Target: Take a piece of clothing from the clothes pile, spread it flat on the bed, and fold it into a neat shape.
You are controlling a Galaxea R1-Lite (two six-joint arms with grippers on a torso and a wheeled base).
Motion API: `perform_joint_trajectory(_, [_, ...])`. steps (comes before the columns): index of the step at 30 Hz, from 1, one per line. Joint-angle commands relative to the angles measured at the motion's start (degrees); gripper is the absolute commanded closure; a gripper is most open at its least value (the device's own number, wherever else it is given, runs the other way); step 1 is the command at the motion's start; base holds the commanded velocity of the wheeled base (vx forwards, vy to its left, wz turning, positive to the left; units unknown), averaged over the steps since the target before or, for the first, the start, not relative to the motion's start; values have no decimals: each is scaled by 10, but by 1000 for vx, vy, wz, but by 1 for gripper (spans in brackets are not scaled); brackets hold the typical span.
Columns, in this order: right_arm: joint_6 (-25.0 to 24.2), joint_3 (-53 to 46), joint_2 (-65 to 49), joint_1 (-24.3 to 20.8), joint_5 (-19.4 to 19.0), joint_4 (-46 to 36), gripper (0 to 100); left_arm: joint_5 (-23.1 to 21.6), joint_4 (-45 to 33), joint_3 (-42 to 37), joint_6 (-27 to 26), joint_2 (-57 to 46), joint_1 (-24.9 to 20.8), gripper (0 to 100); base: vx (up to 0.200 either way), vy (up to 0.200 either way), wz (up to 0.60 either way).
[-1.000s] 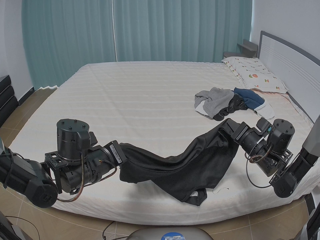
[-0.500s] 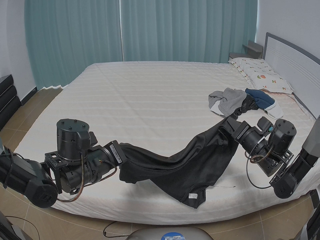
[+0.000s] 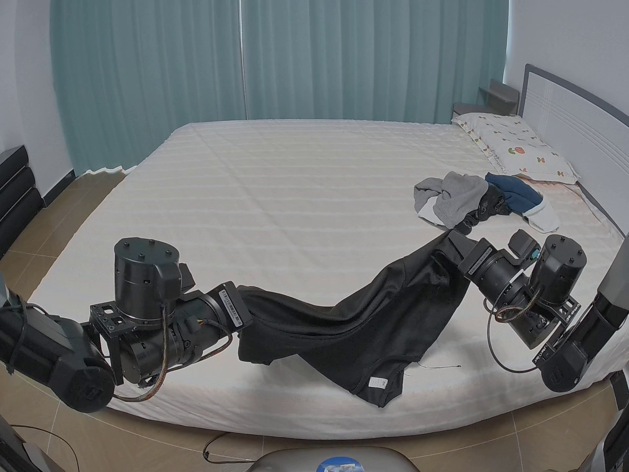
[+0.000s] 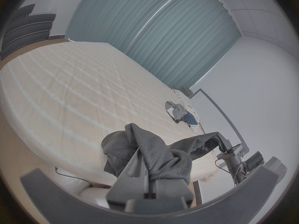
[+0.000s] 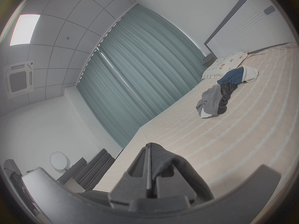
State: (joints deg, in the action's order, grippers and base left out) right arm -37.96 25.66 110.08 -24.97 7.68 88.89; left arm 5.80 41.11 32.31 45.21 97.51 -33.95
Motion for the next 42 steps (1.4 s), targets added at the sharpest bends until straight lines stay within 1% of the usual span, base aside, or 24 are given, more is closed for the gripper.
perform_joint_trajectory(1, [3, -11, -33, -17, 5, -1, 100, 1, -1, -9, -12, -11, -14, 100, -200, 0, 0])
perform_joint_trajectory(5, [17, -20, -65, -29, 5, -5, 100, 3, -1, -15, -22, -23, -19, 100, -50, 0, 0])
perform_joint_trajectory(8, [25, -18, -119, -28, 5, -12, 100, 30, -1, -13, -23, -51, -29, 100, 0, 0, 0])
perform_joint_trajectory(11, [29, -11, -180, -28, 5, -59, 100, 52, -2, -14, -28, -74, -45, 100, 0, 0, 0])
perform_joint_trajectory(15, [29, 19, -259, -21, 0, -144, 100, 53, -9, -6, -31, -84, -50, 100, 0, 0, 0])
perform_joint_trajectory(17, [29, 53, -284, -7, -3, -203, 100, 49, -32, 5, -36, -84, -43, 100, 0, 0, 0])
perform_joint_trajectory(19, [29, 86, -287, 8, -6, -254, 100, 47, -64, 26, -36, -78, -36, 100, 0, 0, 0])
perform_joint_trajectory(21, [29, 127, -283, 21, -10, -290, 100, 47, -92, 42, -33, -72, -31, 100, 0, 0, 0])
perform_joint_trajectory(23, [29, 157, -283, 31, -9, -306, 100, 47, -105, 50, -32, -76, -31, 100, 0, 0, 0])
perform_joint_trajectory(24, [29, 194, -289, 38, -9, -326, 100, 47, -120, 52, -29, -87, -36, 100, 0, 0, 0])
perform_joint_trajectory(27, [29, 237, -314, 37, -8, -386, 100, 45, -154, 52, -31, -135, -49, 100, 0, 0, 0])
perform_joint_trajectory(30, [29, 248, -352, 32, -10, -446, 100, 43, -204, 57, -29, -169, -80, 100, 0, 0, 0])
perform_joint_trajectory(31, [29, 248, -352, 32, -10, -446, 100, 43, -204, 57, -29, -169, -80, 100, 0, 0, 0])
perform_joint_trajectory(33, [29, 246, -380, 30, -10, -471, 100, 43, -246, 57, -29, -189, -101, 100, 0, 0, 0])
perform_joint_trajectory(39, [30, 244, -421, 30, -6, -499, 100, 45, -265, 58, -28, -231, -115, 100, 0, 0, 0])
perform_joint_trajectory(40, [30, 248, -443, 30, -8, -525, 100, 46, -285, 60, -29, -251, -129, 100, 0, 0, 0])
perform_joint_trajectory(42, [30, 257, -454, 30, -9, -550, 100, 44, -307, 68, -29, -255, -132, 100, 0, 0, 0])
